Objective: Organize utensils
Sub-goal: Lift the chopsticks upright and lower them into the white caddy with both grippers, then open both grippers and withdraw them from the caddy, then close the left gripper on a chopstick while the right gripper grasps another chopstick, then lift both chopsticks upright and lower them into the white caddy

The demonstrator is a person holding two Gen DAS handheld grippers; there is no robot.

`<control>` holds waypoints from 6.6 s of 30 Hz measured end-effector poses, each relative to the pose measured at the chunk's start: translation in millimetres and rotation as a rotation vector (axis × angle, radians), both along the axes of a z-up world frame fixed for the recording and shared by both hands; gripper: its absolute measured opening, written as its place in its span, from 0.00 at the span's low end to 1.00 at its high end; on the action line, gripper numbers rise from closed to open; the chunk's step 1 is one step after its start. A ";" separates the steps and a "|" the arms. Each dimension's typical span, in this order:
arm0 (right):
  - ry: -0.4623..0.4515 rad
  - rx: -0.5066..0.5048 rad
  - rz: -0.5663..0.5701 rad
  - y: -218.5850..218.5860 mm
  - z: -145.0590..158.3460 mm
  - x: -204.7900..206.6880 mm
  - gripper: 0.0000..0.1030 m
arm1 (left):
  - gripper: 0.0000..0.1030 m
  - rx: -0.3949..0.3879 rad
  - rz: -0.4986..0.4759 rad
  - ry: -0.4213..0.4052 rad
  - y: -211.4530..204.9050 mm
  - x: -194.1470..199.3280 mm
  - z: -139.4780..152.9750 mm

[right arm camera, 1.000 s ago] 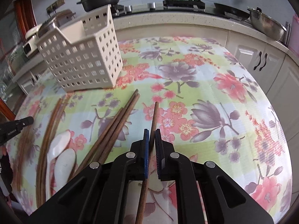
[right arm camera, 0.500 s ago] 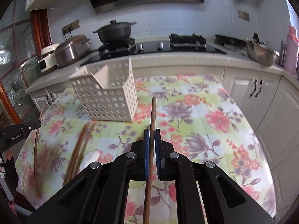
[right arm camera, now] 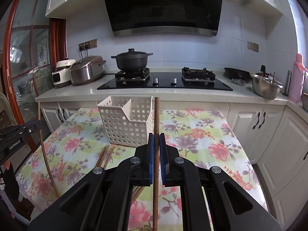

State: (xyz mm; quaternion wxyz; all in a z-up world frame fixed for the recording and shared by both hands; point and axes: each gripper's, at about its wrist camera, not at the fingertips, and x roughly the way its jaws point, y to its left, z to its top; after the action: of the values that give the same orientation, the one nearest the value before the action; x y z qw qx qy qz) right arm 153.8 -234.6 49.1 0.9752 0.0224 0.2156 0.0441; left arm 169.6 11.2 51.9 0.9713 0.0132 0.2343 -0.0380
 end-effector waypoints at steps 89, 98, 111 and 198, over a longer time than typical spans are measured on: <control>0.220 0.067 0.016 7.0 -89.7 79.0 0.54 | 0.95 0.032 0.159 0.111 -8.9 98.6 -65.7; 0.402 0.101 -0.065 2.2 -140.5 89.1 0.38 | 0.82 -0.021 0.172 0.264 1.9 99.0 -117.4; 0.453 0.061 -0.092 17.3 -150.0 101.0 0.30 | 0.79 0.018 0.161 0.275 -0.7 97.2 -134.1; 0.108 0.086 0.055 8.1 -46.4 30.5 0.07 | 0.06 -0.037 -0.044 0.086 -30.8 39.7 -46.2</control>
State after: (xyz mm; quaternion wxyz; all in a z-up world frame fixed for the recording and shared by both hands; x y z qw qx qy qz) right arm 184.3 -226.5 2.7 0.9587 0.0608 0.2663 0.0790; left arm 209.3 -19.6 5.7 0.9594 -0.0013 0.2747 -0.0644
